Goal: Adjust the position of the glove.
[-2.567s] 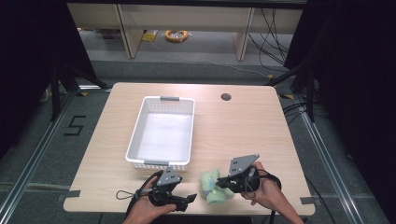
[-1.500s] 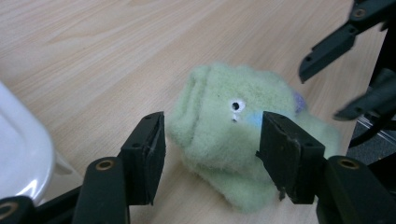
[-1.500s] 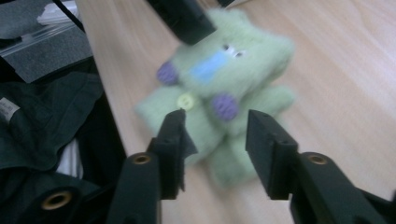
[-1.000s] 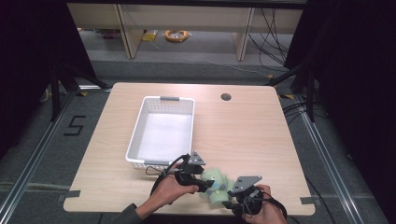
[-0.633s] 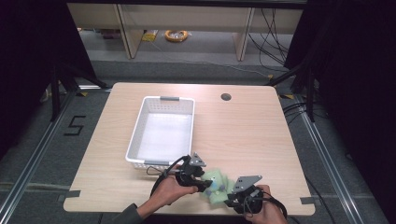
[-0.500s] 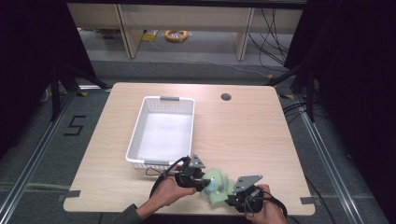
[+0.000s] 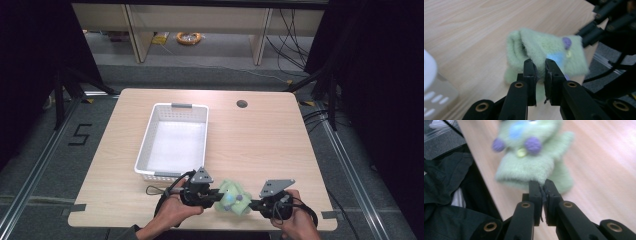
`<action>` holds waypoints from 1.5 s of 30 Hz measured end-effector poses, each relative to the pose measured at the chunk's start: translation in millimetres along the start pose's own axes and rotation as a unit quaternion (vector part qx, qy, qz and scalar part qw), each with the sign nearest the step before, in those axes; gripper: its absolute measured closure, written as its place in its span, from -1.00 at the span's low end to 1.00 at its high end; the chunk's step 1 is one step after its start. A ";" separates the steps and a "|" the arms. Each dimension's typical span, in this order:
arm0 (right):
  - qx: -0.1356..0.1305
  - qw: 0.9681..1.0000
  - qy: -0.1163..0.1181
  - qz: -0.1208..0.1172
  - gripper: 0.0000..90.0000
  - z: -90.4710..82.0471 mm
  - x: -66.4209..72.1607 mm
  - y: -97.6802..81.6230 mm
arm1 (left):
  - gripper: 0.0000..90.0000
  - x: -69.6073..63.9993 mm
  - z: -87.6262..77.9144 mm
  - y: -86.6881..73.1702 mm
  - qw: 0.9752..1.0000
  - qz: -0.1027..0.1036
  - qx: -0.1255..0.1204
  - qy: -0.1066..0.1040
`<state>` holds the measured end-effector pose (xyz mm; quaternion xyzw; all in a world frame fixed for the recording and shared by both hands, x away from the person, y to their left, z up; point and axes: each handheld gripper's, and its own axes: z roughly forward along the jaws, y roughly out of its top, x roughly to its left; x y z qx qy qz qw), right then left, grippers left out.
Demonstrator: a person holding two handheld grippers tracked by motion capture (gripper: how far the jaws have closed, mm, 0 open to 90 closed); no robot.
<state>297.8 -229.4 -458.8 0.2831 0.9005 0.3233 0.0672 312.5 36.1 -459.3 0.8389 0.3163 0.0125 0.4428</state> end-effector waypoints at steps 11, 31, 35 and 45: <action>0.033 0.999 0.007 -0.005 0.94 4.3 -29.5 13.7 | 0.79 -13.9 11.0 -19.4 0.999 -0.025 0.002 -0.028; 0.056 0.998 -0.011 0.036 0.53 18.0 -37.9 2.5 | 0.50 -9.3 16.6 -31.7 0.998 -0.048 0.018 -0.043; 0.021 0.998 -0.007 0.062 0.24 8.7 -39.6 0.1 | 0.29 -7.6 5.6 -29.9 0.999 -0.045 0.005 -0.028; -0.043 0.989 0.001 0.141 -0.04 5.5 -32.5 3.1 | -0.07 8.4 -1.2 -27.1 0.995 -0.094 -0.011 0.012</action>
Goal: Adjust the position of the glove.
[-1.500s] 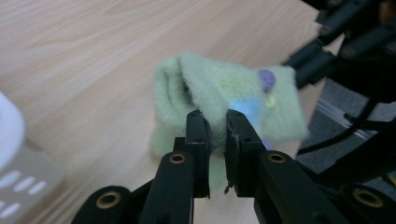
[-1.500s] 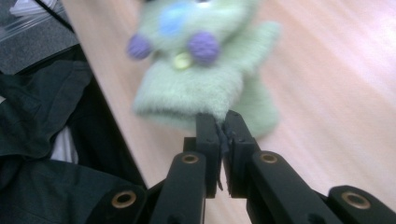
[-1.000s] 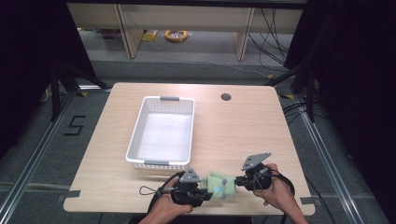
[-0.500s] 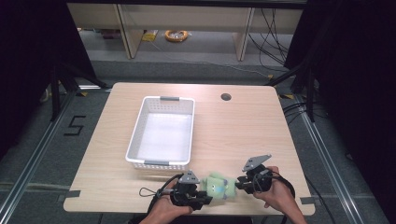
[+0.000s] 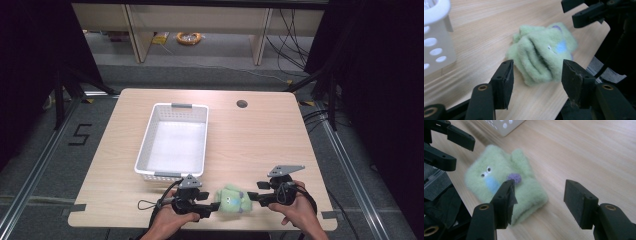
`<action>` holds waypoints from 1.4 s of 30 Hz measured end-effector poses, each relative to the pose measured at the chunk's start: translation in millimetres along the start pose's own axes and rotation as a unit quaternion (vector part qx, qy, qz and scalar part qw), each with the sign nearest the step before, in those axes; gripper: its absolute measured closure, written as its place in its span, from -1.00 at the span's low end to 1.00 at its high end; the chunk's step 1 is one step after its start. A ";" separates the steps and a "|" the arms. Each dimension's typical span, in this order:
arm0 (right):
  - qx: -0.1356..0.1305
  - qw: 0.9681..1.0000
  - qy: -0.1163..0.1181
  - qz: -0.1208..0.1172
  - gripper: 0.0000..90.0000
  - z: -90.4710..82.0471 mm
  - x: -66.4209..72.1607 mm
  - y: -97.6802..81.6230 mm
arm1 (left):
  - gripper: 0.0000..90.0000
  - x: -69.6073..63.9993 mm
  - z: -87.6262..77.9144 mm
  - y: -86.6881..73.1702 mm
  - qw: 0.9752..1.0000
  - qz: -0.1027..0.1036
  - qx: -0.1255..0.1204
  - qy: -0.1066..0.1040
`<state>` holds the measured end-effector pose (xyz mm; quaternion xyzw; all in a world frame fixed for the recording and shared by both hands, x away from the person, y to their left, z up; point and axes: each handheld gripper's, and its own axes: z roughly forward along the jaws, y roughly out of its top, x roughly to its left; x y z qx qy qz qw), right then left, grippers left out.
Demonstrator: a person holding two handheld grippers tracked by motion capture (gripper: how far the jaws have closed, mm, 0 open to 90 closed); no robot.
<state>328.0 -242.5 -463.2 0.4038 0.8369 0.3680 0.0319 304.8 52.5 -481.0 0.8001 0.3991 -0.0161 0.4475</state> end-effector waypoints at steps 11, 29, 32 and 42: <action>0.025 1.000 0.014 0.004 0.02 15.4 -4.8 -4.6 | 0.01 16.9 24.8 5.9 0.999 -0.039 0.020 0.007; 0.028 0.998 0.034 0.039 0.27 30.8 -9.6 -15.2 | 0.23 13.5 41.3 4.0 0.998 -0.023 0.050 -0.016; 0.025 0.998 0.034 0.044 0.27 31.2 -10.2 -16.2 | 0.29 13.1 42.3 3.4 0.998 -0.024 0.052 -0.015; 0.017 0.997 0.073 0.036 0.59 34.0 -13.8 -17.6 | 0.60 12.2 42.6 2.6 0.998 -0.018 0.048 -0.039</action>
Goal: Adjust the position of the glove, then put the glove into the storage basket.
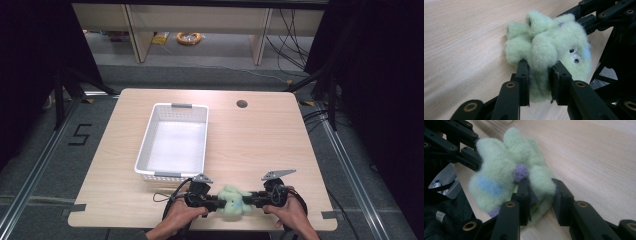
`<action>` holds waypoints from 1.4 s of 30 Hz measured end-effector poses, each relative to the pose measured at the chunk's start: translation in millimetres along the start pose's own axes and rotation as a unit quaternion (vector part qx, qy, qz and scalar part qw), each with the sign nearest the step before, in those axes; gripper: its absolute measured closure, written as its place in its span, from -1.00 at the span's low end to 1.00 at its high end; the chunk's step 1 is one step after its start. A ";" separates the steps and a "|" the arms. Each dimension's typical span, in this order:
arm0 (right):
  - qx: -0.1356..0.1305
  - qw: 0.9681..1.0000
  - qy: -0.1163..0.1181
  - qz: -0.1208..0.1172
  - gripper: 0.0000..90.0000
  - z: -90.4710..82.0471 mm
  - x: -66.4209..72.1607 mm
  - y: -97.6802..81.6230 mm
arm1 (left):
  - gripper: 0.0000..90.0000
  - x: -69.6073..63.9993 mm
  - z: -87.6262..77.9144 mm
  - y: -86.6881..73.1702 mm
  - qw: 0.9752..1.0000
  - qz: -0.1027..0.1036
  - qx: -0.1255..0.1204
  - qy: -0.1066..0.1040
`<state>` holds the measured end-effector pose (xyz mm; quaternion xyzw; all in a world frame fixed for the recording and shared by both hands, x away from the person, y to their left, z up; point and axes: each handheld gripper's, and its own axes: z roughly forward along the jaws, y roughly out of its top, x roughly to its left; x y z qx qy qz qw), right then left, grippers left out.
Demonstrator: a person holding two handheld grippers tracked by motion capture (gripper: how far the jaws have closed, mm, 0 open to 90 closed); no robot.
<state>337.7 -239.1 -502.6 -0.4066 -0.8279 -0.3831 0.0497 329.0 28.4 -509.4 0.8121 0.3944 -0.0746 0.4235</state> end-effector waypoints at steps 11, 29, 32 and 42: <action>-0.013 1.000 -0.001 -0.003 0.71 -3.2 4.7 -1.4 | 0.72 -3.8 -6.4 0.2 1.000 0.010 -0.011 0.005; -0.024 0.999 0.006 -0.027 0.71 -5.8 22.3 3.8 | 0.73 -9.0 -28.3 -1.7 0.999 0.030 -0.014 -0.013; -0.025 0.999 0.009 -0.019 0.71 -8.4 27.6 7.0 | 0.73 -9.3 -33.2 -0.1 0.999 0.029 -0.020 -0.014; -0.035 0.999 0.011 -0.027 0.71 -18.5 46.2 31.0 | 0.72 -11.3 -64.2 11.5 0.999 0.035 -0.039 -0.004</action>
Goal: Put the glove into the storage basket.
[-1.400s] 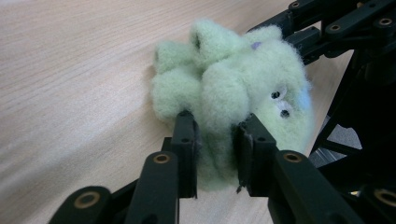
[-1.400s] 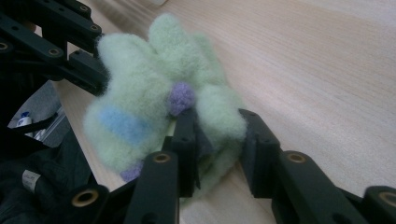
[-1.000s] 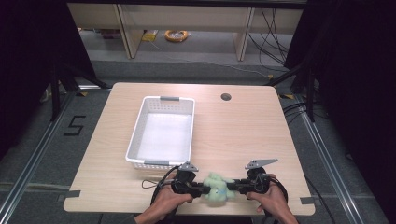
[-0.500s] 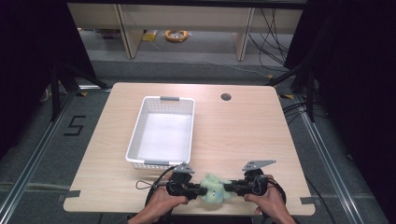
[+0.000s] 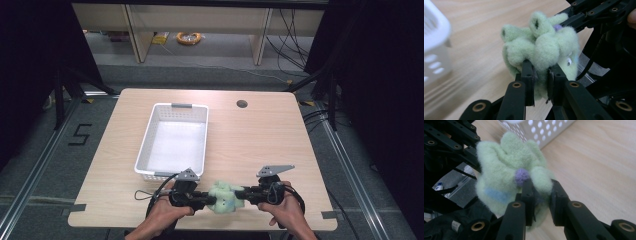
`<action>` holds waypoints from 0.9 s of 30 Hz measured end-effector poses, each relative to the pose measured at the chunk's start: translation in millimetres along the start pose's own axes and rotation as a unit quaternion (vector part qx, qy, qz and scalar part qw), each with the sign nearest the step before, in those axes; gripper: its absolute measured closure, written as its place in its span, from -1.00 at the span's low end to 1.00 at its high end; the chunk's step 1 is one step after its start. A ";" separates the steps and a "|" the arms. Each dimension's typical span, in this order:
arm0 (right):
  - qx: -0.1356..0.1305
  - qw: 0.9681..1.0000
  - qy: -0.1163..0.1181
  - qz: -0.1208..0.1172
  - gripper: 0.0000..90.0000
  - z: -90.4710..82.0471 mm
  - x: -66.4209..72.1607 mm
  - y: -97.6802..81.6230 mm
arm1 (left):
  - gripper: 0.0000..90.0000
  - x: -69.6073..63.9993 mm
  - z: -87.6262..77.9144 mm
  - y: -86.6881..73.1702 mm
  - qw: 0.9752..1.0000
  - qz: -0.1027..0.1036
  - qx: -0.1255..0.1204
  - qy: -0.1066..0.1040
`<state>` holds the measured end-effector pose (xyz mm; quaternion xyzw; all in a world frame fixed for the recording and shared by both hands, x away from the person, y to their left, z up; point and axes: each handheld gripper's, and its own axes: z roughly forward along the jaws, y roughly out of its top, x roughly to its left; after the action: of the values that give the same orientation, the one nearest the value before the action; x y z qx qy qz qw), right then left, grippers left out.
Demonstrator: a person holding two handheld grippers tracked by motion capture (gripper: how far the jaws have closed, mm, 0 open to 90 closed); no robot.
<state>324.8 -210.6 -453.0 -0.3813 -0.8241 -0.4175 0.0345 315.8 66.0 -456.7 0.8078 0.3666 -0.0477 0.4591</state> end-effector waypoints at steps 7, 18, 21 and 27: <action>-0.014 0.999 0.001 -0.031 0.71 -7.8 13.9 35.9 | 0.72 4.5 -27.4 18.9 1.000 0.009 -0.010 0.010; -0.009 0.999 0.015 -0.041 0.71 9.7 20.7 73.5 | 0.72 27.3 -59.0 34.1 0.999 -0.013 -0.006 0.029; -0.007 0.999 0.012 -0.045 0.71 17.1 21.7 87.8 | 0.72 36.9 -69.0 40.4 0.999 -0.019 -0.004 0.033; -0.009 0.999 0.015 -0.048 0.71 30.8 25.8 114.8 | 0.72 54.7 -87.7 51.1 0.999 -0.030 -0.005 0.045</action>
<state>390.1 -131.7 -387.4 -0.3355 -0.8370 -0.4316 0.0238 365.3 148.3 -392.8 0.7955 0.4110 -0.0235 0.4446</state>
